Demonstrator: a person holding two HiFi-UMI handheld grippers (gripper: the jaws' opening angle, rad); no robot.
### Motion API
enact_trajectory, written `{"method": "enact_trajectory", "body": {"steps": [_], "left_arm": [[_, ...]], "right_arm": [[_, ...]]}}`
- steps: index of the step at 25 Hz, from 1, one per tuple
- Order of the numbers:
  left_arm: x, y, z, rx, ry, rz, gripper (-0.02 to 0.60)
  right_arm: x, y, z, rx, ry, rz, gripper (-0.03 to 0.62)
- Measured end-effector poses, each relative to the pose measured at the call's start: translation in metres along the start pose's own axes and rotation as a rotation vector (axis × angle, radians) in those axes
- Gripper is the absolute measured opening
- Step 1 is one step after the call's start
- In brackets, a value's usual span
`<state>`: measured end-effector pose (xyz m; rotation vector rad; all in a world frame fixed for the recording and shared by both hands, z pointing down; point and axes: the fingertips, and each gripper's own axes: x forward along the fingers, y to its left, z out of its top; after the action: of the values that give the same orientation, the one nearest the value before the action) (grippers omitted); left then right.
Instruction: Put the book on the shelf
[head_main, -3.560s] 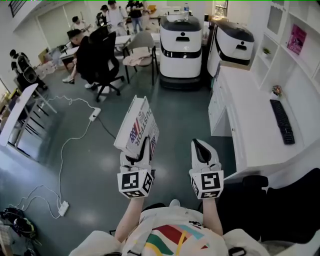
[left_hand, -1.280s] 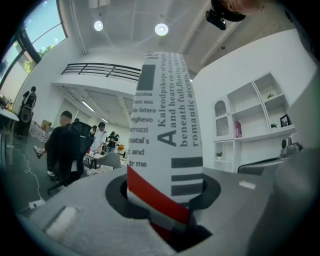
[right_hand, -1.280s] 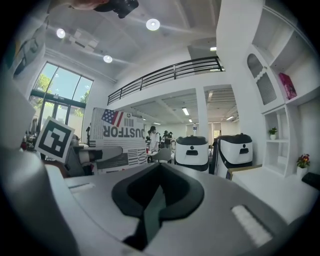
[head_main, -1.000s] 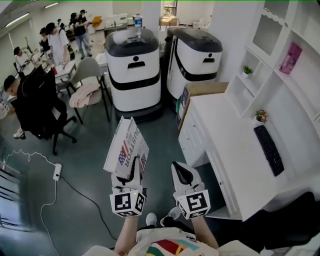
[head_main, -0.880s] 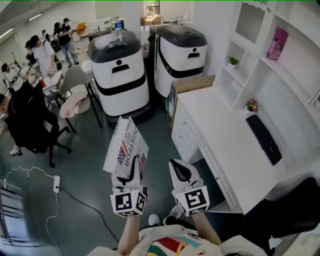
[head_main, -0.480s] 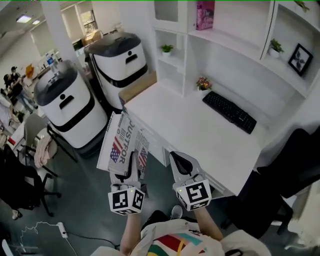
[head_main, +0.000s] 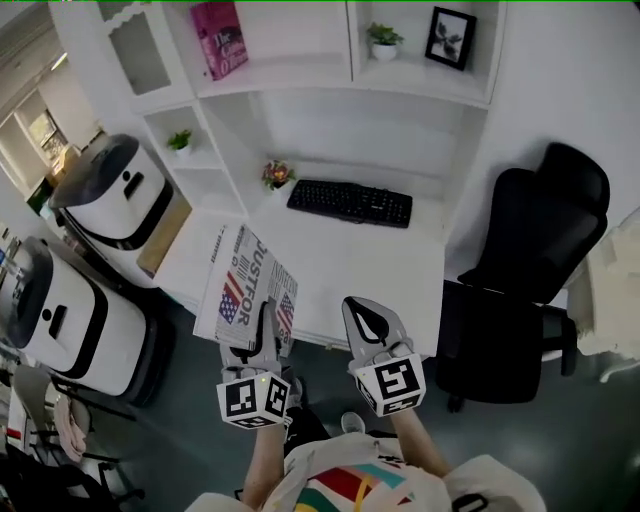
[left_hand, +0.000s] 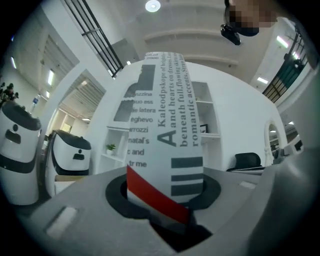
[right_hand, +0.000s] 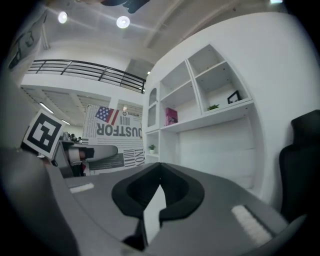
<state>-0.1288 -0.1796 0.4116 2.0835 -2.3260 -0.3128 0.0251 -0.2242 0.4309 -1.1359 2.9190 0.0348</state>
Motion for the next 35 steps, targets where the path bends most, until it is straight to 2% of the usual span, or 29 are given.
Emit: {"method": "enact_trajectory", "body": {"steps": [5, 16, 22, 29, 35], "left_arm": [[0.035, -0.024, -0.01, -0.02, 0.015, -0.132, 0.16], [0.107, 0.007, -0.021, 0.004, 0.073, -0.261, 0.16], [0.141, 0.04, -0.026, -0.048, 0.111, -0.274, 0.16], [0.172, 0.068, -0.03, -0.017, 0.145, -0.272, 0.16], [0.187, 0.076, -0.03, 0.013, 0.169, -0.266, 0.16]], "right_arm": [[0.004, -0.033, -0.008, 0.005, 0.015, -0.125, 0.002], [0.052, -0.049, -0.004, -0.013, 0.039, -0.3, 0.0], [0.095, -0.039, -0.005, -0.02, 0.057, -0.324, 0.0], [0.13, -0.034, 0.005, -0.054, 0.049, -0.343, 0.0], [0.146, -0.034, 0.007, -0.073, 0.055, -0.343, 0.002]]}}
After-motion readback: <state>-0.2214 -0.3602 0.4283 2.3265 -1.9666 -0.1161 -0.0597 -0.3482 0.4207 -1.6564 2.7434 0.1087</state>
